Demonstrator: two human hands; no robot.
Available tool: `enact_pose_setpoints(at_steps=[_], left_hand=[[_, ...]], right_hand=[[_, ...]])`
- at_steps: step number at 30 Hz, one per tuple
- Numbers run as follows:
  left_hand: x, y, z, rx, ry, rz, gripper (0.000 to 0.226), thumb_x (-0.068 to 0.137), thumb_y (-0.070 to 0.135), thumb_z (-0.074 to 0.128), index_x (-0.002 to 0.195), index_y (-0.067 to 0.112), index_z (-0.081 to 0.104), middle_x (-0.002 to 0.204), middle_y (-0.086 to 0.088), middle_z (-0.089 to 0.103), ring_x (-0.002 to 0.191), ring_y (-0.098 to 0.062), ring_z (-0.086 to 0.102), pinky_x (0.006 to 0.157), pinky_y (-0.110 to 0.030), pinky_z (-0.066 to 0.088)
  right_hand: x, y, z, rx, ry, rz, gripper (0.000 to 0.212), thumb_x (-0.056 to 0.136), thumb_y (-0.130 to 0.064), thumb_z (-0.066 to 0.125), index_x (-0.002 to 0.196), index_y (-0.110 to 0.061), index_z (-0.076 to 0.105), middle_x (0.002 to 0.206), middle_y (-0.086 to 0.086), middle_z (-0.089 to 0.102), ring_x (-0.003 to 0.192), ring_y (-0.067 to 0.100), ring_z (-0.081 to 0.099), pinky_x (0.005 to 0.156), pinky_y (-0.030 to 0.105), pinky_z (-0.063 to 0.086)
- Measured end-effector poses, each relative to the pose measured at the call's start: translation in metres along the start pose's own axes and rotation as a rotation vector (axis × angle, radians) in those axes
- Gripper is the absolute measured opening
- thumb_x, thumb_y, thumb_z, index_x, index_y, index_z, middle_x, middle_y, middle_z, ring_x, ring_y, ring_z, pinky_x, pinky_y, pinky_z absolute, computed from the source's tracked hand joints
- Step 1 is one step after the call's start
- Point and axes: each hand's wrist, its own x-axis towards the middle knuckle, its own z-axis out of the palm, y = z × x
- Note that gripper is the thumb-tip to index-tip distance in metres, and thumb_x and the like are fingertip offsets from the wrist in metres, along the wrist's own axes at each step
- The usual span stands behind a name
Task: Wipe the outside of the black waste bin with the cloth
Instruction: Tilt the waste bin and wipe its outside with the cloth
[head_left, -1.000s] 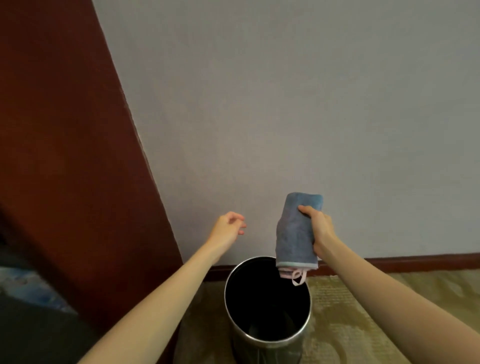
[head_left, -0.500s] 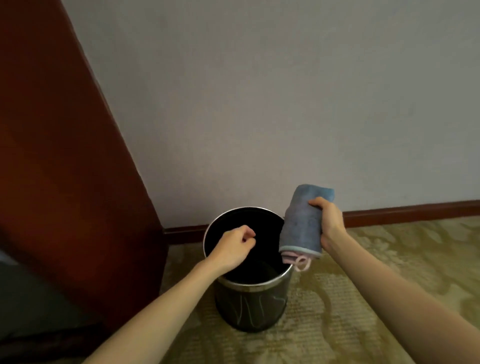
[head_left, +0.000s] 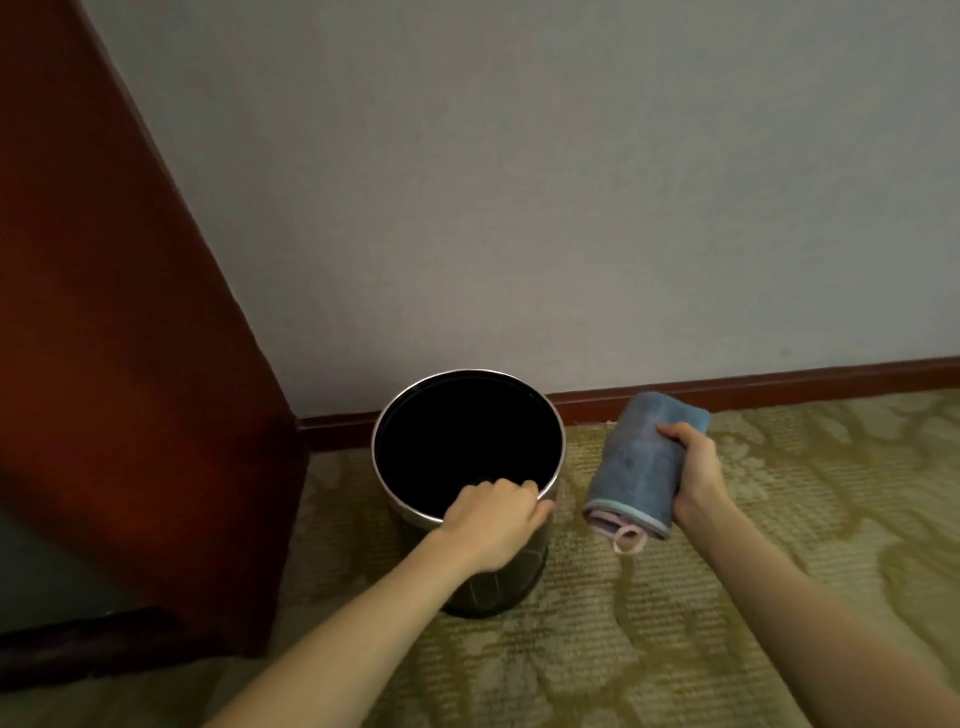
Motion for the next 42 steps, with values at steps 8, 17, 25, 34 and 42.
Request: enact_pose_setpoints(at_steps=[8,17,25,34,42], left_hand=[[-0.004,0.002,0.002,-0.056,0.09,-0.057,0.035,0.098,0.045,0.029,0.075,0.024,0.044,0.088,-0.007,0.065,0.086,-0.031,0.062,0.071,-0.041,0.042],[-0.009,-0.023,-0.046,-0.387,0.291,-0.232,0.043,0.098,0.042,0.035,0.061,0.023,0.046,0.061,0.002,0.049,0.062,-0.021,0.057,0.056,-0.035,0.044],[-0.012,-0.063,-0.067,-0.7,0.411,-0.438,0.051,0.096,0.037,0.043,0.048,0.021,0.035,0.05,0.003,0.036,0.048,-0.014,0.036,0.047,-0.03,0.023],[-0.027,-0.125,-0.067,-0.729,0.501,-0.412,0.026,0.099,0.028,0.04,0.098,0.006,0.055,0.082,-0.003,0.056,0.076,-0.017,0.051,0.07,-0.032,0.036],[-0.063,-0.156,-0.051,-0.795,0.414,-0.316,0.045,0.098,0.042,0.036,0.14,0.028,0.041,0.128,0.017,0.05,0.123,-0.005,0.045,0.098,-0.026,0.034]], right_hand=[[0.003,0.011,-0.029,-0.097,-0.027,0.027,0.04,0.073,-0.024,0.068,0.106,-0.004,0.062,0.098,0.016,0.071,0.087,0.034,0.068,0.074,0.045,0.054],[-0.001,0.028,-0.022,-0.226,-0.124,-0.039,0.043,0.069,-0.016,0.076,0.108,-0.004,0.061,0.091,0.017,0.073,0.079,0.033,0.071,0.062,0.042,0.057],[-0.006,0.03,0.013,-0.355,-0.205,-0.126,0.038,0.064,-0.019,0.078,0.099,-0.013,0.066,0.087,0.01,0.074,0.078,0.027,0.072,0.064,0.038,0.057],[-0.012,0.063,0.047,-0.448,-0.148,-0.24,0.027,0.07,-0.02,0.071,0.096,-0.017,0.062,0.088,0.004,0.069,0.078,0.022,0.067,0.057,0.029,0.05],[-0.011,0.1,0.065,-0.475,-0.062,-0.281,0.028,0.072,-0.023,0.067,0.1,-0.023,0.06,0.093,0.003,0.067,0.083,0.022,0.064,0.074,0.041,0.055]])
